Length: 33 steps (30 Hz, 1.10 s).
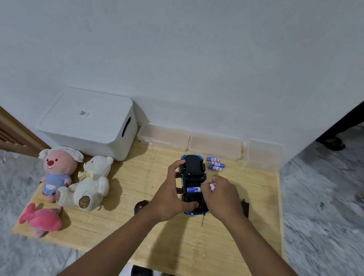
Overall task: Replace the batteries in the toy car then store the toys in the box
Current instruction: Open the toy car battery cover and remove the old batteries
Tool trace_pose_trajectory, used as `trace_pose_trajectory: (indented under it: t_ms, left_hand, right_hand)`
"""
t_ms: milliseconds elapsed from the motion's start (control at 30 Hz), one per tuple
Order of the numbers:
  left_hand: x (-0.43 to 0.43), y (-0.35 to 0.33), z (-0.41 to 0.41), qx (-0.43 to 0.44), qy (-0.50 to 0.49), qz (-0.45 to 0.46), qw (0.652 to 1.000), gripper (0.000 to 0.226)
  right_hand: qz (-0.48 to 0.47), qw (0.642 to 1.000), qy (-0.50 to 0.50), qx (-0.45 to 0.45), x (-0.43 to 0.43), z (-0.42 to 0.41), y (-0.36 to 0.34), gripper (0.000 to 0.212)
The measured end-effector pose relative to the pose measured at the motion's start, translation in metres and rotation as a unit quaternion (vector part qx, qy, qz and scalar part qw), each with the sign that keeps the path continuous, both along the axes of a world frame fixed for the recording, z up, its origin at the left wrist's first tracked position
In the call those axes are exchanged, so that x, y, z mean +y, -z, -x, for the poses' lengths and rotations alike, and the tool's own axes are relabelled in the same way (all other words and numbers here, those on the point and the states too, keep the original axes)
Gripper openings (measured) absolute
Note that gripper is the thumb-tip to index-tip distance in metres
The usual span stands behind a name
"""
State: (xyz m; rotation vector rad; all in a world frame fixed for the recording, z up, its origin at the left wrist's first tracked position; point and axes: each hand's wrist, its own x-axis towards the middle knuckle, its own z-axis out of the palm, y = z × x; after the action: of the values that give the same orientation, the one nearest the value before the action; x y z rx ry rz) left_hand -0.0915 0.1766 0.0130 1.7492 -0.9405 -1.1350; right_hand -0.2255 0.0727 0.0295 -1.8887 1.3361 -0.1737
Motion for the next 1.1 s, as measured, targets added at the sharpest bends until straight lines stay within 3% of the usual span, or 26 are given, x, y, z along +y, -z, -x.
trace_pose_trajectory:
  t_ms: [67,267,600,867,1100]
  left_hand:
    - [0.001,0.0,0.0,0.0,0.0,0.003,1.0,0.117]
    - [0.004,0.002,0.002,0.0,-0.039,0.024,0.999,0.115]
    - [0.006,0.004,0.001,-0.021,-0.061,0.063,0.996,0.113]
    - [0.011,0.006,-0.008,-0.017,-0.052,0.05,0.997,0.114]
    - [0.016,0.011,-0.016,0.002,-0.052,0.05,0.997,0.111]
  right_hand:
    - [0.022,1.0,-0.001,0.014,0.005,0.0,0.002,0.008]
    - [0.095,0.992,0.013,0.079,0.015,-0.007,-0.005,0.042]
    - [0.042,0.996,0.068,0.04,0.025,-0.022,-0.006,0.042]
    - [-0.092,0.984,0.125,-0.088,0.022,-0.026,-0.008,0.024]
    - [-0.06,0.992,0.076,-0.075,0.012,-0.021,-0.009,0.035]
